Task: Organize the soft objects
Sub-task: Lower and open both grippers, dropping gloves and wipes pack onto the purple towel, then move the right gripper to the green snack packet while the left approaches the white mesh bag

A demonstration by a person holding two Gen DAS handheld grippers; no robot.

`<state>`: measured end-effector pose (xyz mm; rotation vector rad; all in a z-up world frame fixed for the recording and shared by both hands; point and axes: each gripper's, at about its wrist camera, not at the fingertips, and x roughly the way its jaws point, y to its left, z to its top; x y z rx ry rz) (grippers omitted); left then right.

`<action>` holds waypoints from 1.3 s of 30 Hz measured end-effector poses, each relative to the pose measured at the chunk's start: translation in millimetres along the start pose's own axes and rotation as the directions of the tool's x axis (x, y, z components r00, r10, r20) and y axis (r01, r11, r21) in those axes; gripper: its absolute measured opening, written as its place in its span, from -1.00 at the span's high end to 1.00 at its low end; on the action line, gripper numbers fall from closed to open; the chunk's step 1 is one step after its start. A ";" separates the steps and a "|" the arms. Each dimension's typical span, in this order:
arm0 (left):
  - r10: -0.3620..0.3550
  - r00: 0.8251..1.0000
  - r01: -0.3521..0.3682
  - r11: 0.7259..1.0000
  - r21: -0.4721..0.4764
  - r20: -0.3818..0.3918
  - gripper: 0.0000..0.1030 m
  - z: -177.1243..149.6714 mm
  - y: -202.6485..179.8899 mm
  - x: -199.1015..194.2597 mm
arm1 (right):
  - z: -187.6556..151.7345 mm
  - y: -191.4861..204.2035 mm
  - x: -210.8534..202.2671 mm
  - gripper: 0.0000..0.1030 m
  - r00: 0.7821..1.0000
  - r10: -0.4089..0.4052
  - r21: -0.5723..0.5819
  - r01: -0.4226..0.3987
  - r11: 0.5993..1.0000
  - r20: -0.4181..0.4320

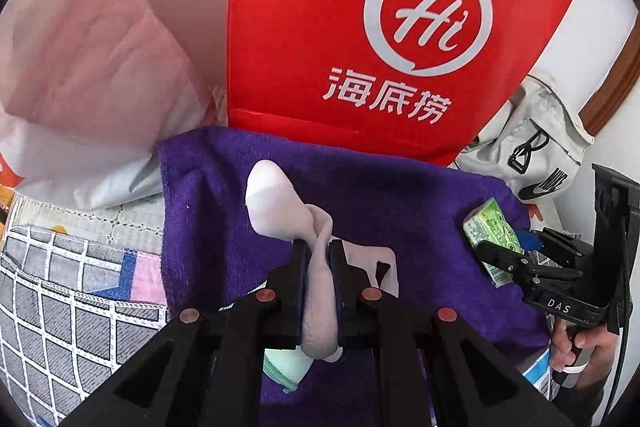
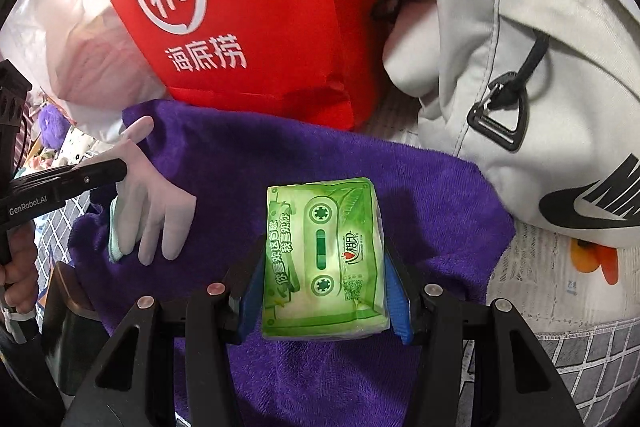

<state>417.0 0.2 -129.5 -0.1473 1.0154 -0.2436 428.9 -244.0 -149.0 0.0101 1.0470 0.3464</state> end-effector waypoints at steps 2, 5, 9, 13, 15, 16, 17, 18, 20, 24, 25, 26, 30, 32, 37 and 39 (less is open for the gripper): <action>-0.004 1.000 0.004 1.000 -0.008 -0.009 0.78 -0.6 2.2 3.0 | 0.1 1.1 2.0 -0.01 1.000 -0.001 -0.002 0.001 1.000 -0.006; -0.006 1.000 0.006 1.000 -0.006 -0.011 0.76 -0.6 1.7 4.8 | 2.9 2.4 7.0 -0.02 1.000 -0.016 -0.006 0.016 1.000 -0.024; -0.003 1.000 0.003 1.000 0.005 -0.013 0.68 -0.6 0.6 4.0 | 7.0 7.9 15.5 -0.10 0.999 -0.014 -0.015 0.014 1.000 -0.037; 0.008 1.000 -0.008 1.000 0.006 -0.022 0.50 0.9 -5.2 3.6 | 8.8 16.9 11.6 -0.37 0.999 -0.039 -0.043 0.038 0.998 -0.023; 0.028 0.999 -0.028 1.000 0.011 -0.021 0.16 1.6 -7.1 -2.6 | 9.6 22.5 4.0 -0.48 0.998 -0.057 -0.054 0.057 0.997 0.008; 0.044 0.999 -0.043 0.999 0.017 -0.013 0.08 2.0 -8.3 -6.7 | 9.7 24.6 -0.4 -0.49 0.998 -0.062 -0.056 0.063 0.996 0.018; 0.062 0.998 -0.062 0.998 0.022 0.002 -0.02 2.4 -10.0 -12.2 | 9.7 26.6 -5.9 -0.49 0.998 -0.064 -0.056 0.066 0.996 0.026; 0.079 0.997 -0.079 0.997 0.025 0.021 -0.05 2.1 -11.2 -19.6 | 8.9 28.7 -12.7 -0.49 0.997 -0.064 -0.054 0.066 0.996 0.038; 0.096 0.995 -0.097 0.995 0.023 0.042 -0.18 0.5 -11.6 -32.5 | 5.3 31.3 -26.9 -0.49 0.996 -0.058 -0.044 0.060 0.997 0.061; 0.101 0.993 -0.099 0.995 -0.032 0.058 -0.29 -6.8 -3.6 -64.4 | -4.5 43.6 -54.7 -0.49 0.993 -0.077 -0.044 0.082 0.996 0.093; 0.096 0.994 -0.094 0.995 -0.046 0.055 -0.31 -9.5 -1.4 -71.7 | -9.1 48.3 -64.6 -0.49 0.991 -0.081 -0.043 0.086 0.995 0.107; 0.091 0.994 -0.088 0.994 -0.061 0.061 -0.31 -14.5 0.8 -83.0 | -13.0 51.3 -71.9 -0.49 0.990 -0.075 -0.040 0.080 0.996 0.117; 0.081 0.987 -0.076 0.996 -0.043 0.141 -0.31 -39.5 4.3 -122.5 | -37.9 63.1 -106.0 -0.49 0.989 -0.048 -0.027 0.053 0.998 0.140; 0.081 0.983 -0.078 0.997 -0.023 0.163 -0.31 -53.9 2.6 -139.1 | -56.1 70.3 -123.6 -0.49 0.989 -0.040 -0.029 0.044 0.999 0.141; 0.145 0.980 -0.143 0.989 -0.028 0.133 -0.31 -92.9 5.8 -166.5 | -103.6 93.7 -147.3 -0.49 0.992 0.028 -0.027 -0.025 0.999 0.122; 0.165 0.978 -0.162 0.986 -0.031 0.127 -0.31 -109.4 7.5 -172.0 | -125.4 105.2 -153.9 -0.48 0.993 0.044 -0.035 -0.041 0.999 0.110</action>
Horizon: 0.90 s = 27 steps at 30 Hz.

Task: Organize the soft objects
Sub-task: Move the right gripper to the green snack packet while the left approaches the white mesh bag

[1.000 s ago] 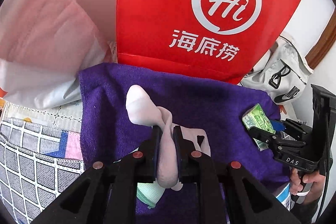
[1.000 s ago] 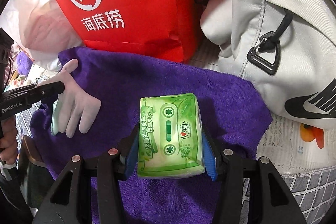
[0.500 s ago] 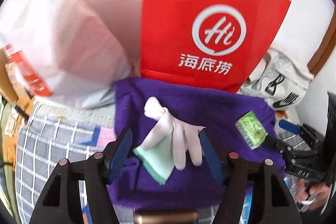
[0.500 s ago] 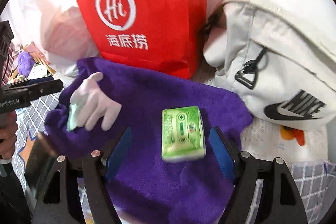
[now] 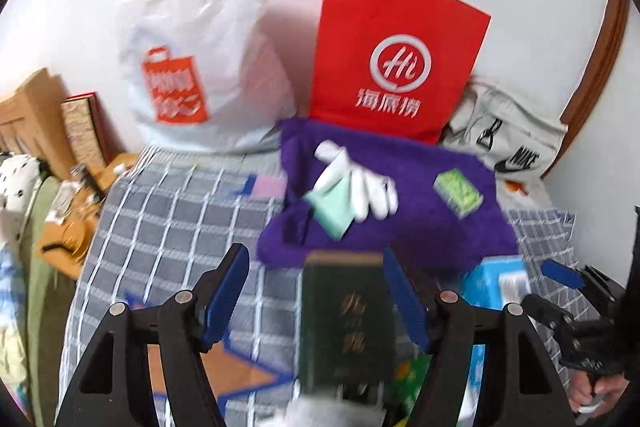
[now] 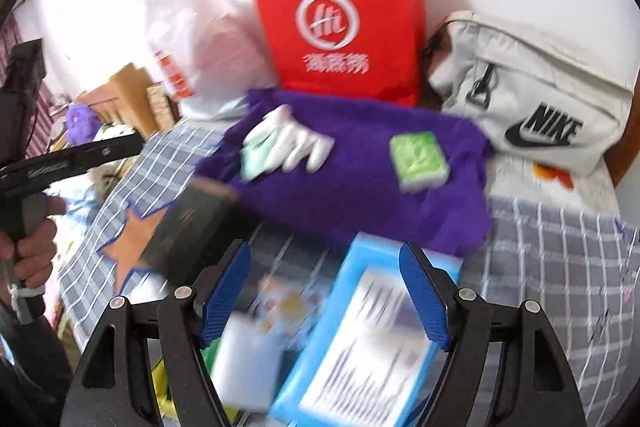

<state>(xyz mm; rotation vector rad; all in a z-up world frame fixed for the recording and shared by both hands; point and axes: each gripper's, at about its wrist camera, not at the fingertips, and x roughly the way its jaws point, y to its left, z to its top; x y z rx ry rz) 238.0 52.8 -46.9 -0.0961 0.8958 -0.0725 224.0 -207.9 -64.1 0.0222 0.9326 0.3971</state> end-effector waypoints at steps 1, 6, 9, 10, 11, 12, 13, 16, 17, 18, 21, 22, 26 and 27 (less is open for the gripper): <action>0.010 1.000 -0.010 1.000 -0.003 -0.002 -0.32 -8.5 3.0 -4.1 | -9.2 5.5 -2.4 -0.48 1.000 0.007 0.002 -0.007 1.000 -0.007; 0.010 1.000 -0.010 1.000 -0.021 -0.028 -0.31 -52.3 18.3 -13.2 | -53.1 42.6 -13.5 -0.45 0.999 0.040 -0.053 -0.042 0.998 -0.034; 0.019 0.998 -0.020 1.000 -0.022 -0.055 -0.32 -77.0 24.9 -13.4 | -72.8 58.9 -16.6 -0.45 0.997 0.067 -0.058 -0.070 0.996 -0.050; 0.021 0.998 -0.022 0.999 -0.027 -0.057 -0.32 -83.7 27.2 -13.9 | -78.7 63.8 -15.8 -0.45 0.995 0.075 -0.063 -0.079 0.995 -0.060; 0.021 0.998 -0.023 0.999 -0.037 -0.065 -0.32 -92.5 30.6 -13.7 | -85.8 70.2 -14.1 -0.45 0.995 0.074 -0.073 -0.079 0.994 -0.068; 0.018 0.997 -0.021 0.999 -0.040 -0.071 -0.32 -97.6 32.4 -13.5 | -90.8 74.1 -12.0 -0.45 0.995 0.066 -0.082 -0.072 0.994 -0.072; 0.012 0.997 -0.016 0.999 -0.042 -0.081 -0.32 -105.5 34.7 -12.8 | -96.2 78.4 -9.7 -0.45 0.995 0.055 -0.093 -0.062 0.994 -0.081; 0.011 0.996 -0.015 0.999 -0.041 -0.091 -0.32 -120.4 40.2 -12.6 | -107.8 83.3 1.5 -0.31 0.993 0.034 -0.099 -0.045 0.994 -0.113; 0.013 0.996 -0.016 0.999 -0.037 -0.087 -0.32 -124.9 41.6 -13.2 | -110.9 82.4 6.6 -0.19 0.991 0.034 -0.090 -0.046 0.995 -0.126; 0.015 0.996 -0.018 0.999 -0.035 -0.084 -0.32 -130.0 43.5 -13.7 | -112.0 80.7 10.7 -0.10 0.990 0.038 -0.080 -0.049 0.996 -0.132; 0.004 0.996 -0.008 0.999 -0.050 -0.087 -0.32 -141.5 49.7 -12.9 | -115.8 76.2 23.9 0.08 0.988 0.049 -0.033 -0.054 0.998 -0.149; 0.000 0.996 -0.005 0.998 -0.056 -0.092 -0.32 -144.7 51.2 -12.2 | -117.0 74.5 27.2 0.14 0.987 0.060 -0.013 -0.062 0.998 -0.149; -0.018 0.995 0.012 0.998 -0.059 -0.099 -0.32 -153.7 53.0 -9.4 | -119.8 74.1 29.8 0.75 0.984 0.122 0.027 -0.119 0.993 -0.132; -0.022 0.995 0.017 0.998 -0.058 -0.098 -0.32 -155.4 52.5 -9.6 | -120.6 75.4 26.5 0.78 0.986 0.115 0.019 -0.114 0.993 -0.120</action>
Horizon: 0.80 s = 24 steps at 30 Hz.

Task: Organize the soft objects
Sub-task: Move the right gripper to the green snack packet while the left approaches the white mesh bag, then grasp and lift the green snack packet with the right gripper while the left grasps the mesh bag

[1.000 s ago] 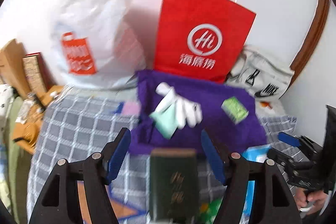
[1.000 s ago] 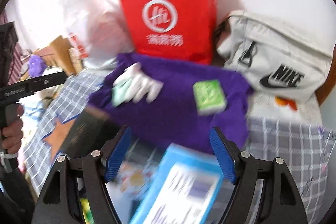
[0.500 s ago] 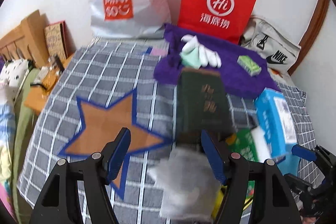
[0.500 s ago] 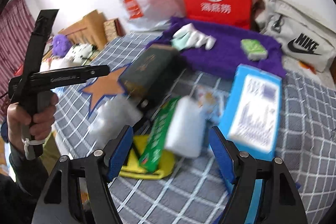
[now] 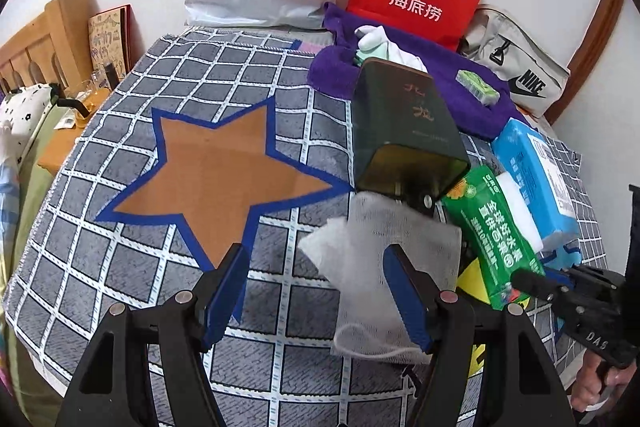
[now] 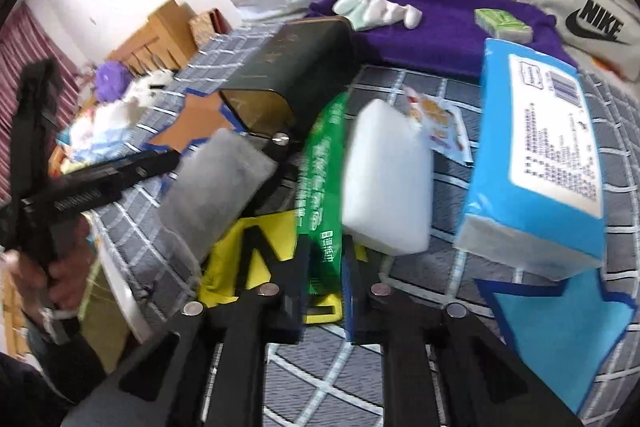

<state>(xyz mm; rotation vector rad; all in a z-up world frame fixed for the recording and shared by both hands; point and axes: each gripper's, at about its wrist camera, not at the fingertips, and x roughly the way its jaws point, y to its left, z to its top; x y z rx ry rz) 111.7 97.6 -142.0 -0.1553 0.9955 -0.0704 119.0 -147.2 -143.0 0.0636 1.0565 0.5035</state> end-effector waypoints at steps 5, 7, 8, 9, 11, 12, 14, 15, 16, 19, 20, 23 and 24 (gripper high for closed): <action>-0.067 0.998 0.067 0.997 0.030 0.002 -0.32 -4.4 -12.5 -3.0 | -9.7 2.8 -27.7 0.89 0.998 0.041 -0.027 -0.039 0.999 0.055; -0.072 0.997 0.073 0.996 0.057 -0.009 -0.33 -7.4 -22.4 -1.1 | -16.2 -0.4 -43.9 0.90 0.996 0.044 -0.029 -0.042 0.999 0.079; -0.071 0.997 0.072 0.995 0.067 -0.016 -0.33 -9.3 -26.4 0.0 | -18.9 -1.9 -50.2 0.90 0.995 0.040 -0.031 -0.037 0.999 0.090; -0.071 0.997 0.072 0.994 0.076 -0.021 -0.33 -11.0 -29.5 1.0 | -23.7 -4.3 -59.0 0.92 0.994 0.034 -0.035 -0.031 0.999 0.102; -0.079 0.997 0.081 0.992 0.098 -0.027 -0.38 -14.3 -36.9 2.6 | -31.2 -11.2 -73.3 0.92 0.992 0.033 -0.023 -0.030 0.999 0.124; -0.082 0.996 0.084 0.991 0.107 -0.029 -0.45 -15.5 -40.1 3.7 | -35.8 -15.6 -80.4 0.92 0.990 0.032 -0.013 -0.031 0.999 0.134; -0.072 0.997 0.075 0.991 0.114 -0.031 -0.51 -17.4 -45.7 7.3 | -44.5 -24.2 -89.1 0.92 0.989 0.016 -0.003 -0.015 1.000 0.144; -0.065 0.997 0.069 0.991 0.117 -0.035 -0.51 -18.1 -48.4 10.5 | -48.1 -27.3 -89.9 0.92 0.990 0.002 0.000 -0.002 1.000 0.141; -0.061 0.997 0.065 0.991 0.121 -0.041 -0.51 -18.3 -50.6 13.4 | -52.3 -31.2 -89.5 0.92 0.991 -0.018 0.003 0.018 1.000 0.134; -0.013 0.999 0.020 0.990 0.140 -0.051 -0.50 -20.6 -57.2 21.3 | -68.3 -50.5 -88.9 0.92 0.991 -0.066 0.045 0.061 0.997 0.112; 0.006 0.999 0.001 0.988 0.154 -0.044 -0.50 -21.2 -59.5 22.6 | -72.6 -57.1 -89.6 0.92 0.992 -0.072 0.064 0.065 0.996 0.107; 0.043 0.999 -0.040 0.983 0.177 -0.018 -0.23 -22.1 -62.6 23.2 | -82.5 -77.7 -89.9 0.92 0.988 -0.129 0.109 0.119 0.987 0.087; 0.050 0.999 -0.047 0.983 0.178 -0.010 0.02 -21.8 -61.9 22.0 | -85.2 -83.8 -88.5 0.90 0.987 -0.148 0.115 0.139 0.984 0.070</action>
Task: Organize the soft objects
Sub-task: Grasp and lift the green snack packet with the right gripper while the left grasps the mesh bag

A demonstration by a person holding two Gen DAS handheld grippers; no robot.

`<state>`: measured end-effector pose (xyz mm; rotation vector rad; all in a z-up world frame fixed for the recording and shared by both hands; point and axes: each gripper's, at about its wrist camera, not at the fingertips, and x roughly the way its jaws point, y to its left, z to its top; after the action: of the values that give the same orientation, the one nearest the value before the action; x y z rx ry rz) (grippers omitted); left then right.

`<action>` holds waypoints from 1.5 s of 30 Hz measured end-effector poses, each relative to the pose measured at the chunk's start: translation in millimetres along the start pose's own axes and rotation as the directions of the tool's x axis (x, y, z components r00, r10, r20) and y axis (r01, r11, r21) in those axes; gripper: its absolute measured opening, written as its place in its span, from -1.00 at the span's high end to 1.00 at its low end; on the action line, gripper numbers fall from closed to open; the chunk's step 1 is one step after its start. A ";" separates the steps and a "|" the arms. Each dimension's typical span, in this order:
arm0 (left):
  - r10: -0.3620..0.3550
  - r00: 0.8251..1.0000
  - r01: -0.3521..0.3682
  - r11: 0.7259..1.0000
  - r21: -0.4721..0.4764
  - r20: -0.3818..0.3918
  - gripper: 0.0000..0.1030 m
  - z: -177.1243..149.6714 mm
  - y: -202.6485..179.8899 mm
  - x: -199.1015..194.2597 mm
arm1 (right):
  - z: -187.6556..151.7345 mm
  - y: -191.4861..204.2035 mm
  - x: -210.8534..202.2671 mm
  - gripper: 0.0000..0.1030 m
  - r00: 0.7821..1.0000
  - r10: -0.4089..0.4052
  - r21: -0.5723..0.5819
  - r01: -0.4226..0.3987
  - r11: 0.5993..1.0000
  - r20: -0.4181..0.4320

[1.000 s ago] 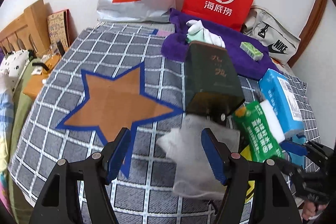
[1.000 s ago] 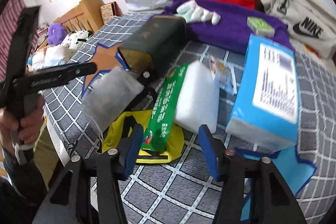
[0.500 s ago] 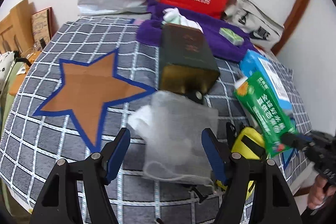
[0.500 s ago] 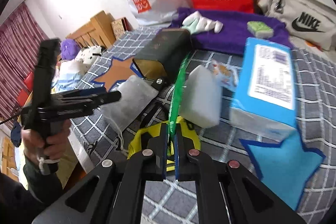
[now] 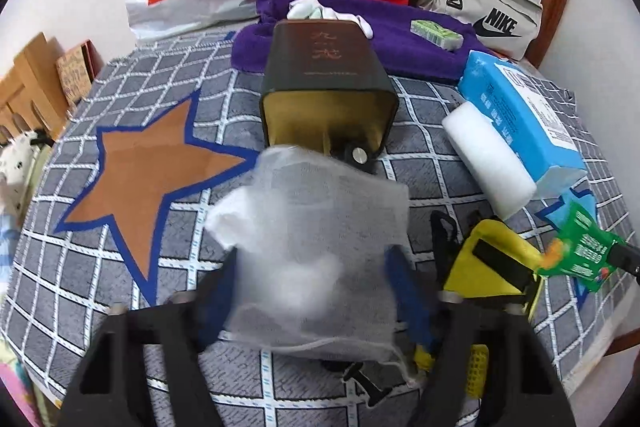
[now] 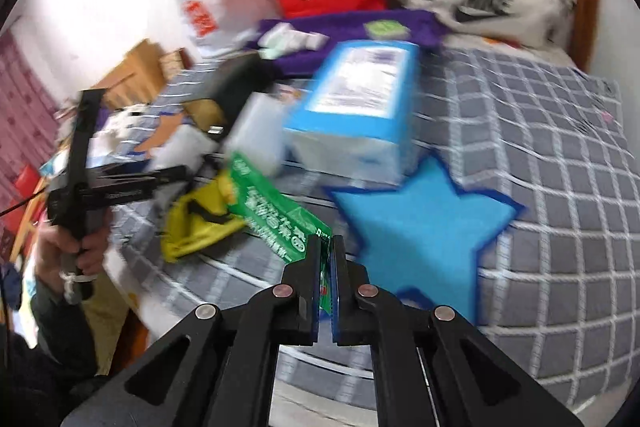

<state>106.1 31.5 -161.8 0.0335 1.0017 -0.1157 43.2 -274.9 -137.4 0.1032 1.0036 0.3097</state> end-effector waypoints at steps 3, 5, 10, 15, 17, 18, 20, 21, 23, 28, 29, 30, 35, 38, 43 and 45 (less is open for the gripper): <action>-0.028 0.999 0.028 1.000 -0.010 0.020 0.42 1.8 7.2 -4.9 | -5.4 -12.9 5.6 0.78 0.999 -0.039 0.006 0.039 0.999 -0.034; -0.054 0.998 0.054 0.998 -0.019 0.032 0.58 2.9 12.9 -8.2 | -7.9 -14.9 8.0 0.49 0.999 -0.029 -0.009 0.028 1.000 -0.046; -0.121 0.991 0.124 0.991 -0.048 0.065 0.82 5.3 25.0 -18.3 | -8.5 -0.6 9.4 -0.38 1.000 -0.009 -0.080 0.009 0.997 -0.001; -0.187 0.977 0.196 0.977 -0.086 0.097 0.84 6.2 34.9 -30.6 | -8.9 22.1 28.0 -0.40 1.000 0.005 -0.174 -0.007 0.985 -0.012; -0.188 0.977 0.198 0.976 -0.096 0.102 0.84 6.5 37.8 -32.4 | -8.0 26.8 41.1 -0.40 0.999 -0.032 -0.197 0.027 0.980 -0.023; -0.183 0.977 0.193 0.976 -0.097 0.106 0.84 6.4 39.3 -33.4 | -8.1 27.7 46.2 -0.40 0.999 -0.040 -0.204 0.032 0.978 -0.032; -0.177 0.978 0.188 0.977 -0.100 0.106 0.84 6.0 42.0 -33.5 | -10.3 32.1 57.2 -0.40 0.997 -0.072 -0.235 0.061 0.970 -0.041; -0.173 0.980 0.183 0.977 -0.104 0.103 0.84 5.8 43.5 -32.5 | -12.4 35.6 57.3 -0.40 0.996 -0.093 -0.262 0.084 0.961 -0.020; -0.169 0.981 0.178 0.978 -0.106 0.096 0.84 4.8 44.8 -29.5 | -14.3 41.7 58.9 -0.35 0.995 -0.103 -0.300 0.098 0.949 0.000; -0.184 0.976 0.197 0.974 -0.114 0.116 0.84 4.1 46.6 -32.6 | -7.3 29.5 52.9 0.45 0.997 -0.082 -0.234 0.080 0.969 0.000; -0.186 0.975 0.199 0.974 -0.110 0.121 0.84 4.4 45.9 -34.1 | -6.6 26.1 51.6 0.53 0.997 -0.075 -0.216 0.073 0.974 0.001; -0.185 0.975 0.199 0.974 -0.108 0.124 0.84 4.9 45.0 -35.3 | -6.2 23.8 50.0 0.57 0.998 -0.065 -0.204 0.063 0.977 -0.002; -0.181 0.975 0.195 0.975 -0.105 0.130 0.85 7.5 41.1 -38.1 | -2.7 22.0 41.4 0.63 0.999 -0.044 -0.167 0.045 0.985 0.006; -0.185 0.974 0.200 0.974 -0.110 0.132 0.85 8.9 39.7 -39.7 | -0.6 23.0 34.4 0.63 0.999 -0.052 -0.163 0.053 0.985 0.012; -0.197 0.969 0.214 0.970 -0.112 0.149 0.85 12.2 38.0 -49.2 | 8.1 25.2 14.8 0.63 0.999 -0.017 -0.148 0.024 0.989 0.046; -0.199 0.967 0.217 0.970 -0.106 0.160 0.86 14.6 36.8 -55.1 | 12.9 27.1 7.7 0.63 0.998 -0.017 -0.149 0.026 0.988 0.063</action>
<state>93.1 71.3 -108.5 -0.1916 0.8598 -0.2456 52.2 -246.1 -130.6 -0.0343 0.9165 0.3592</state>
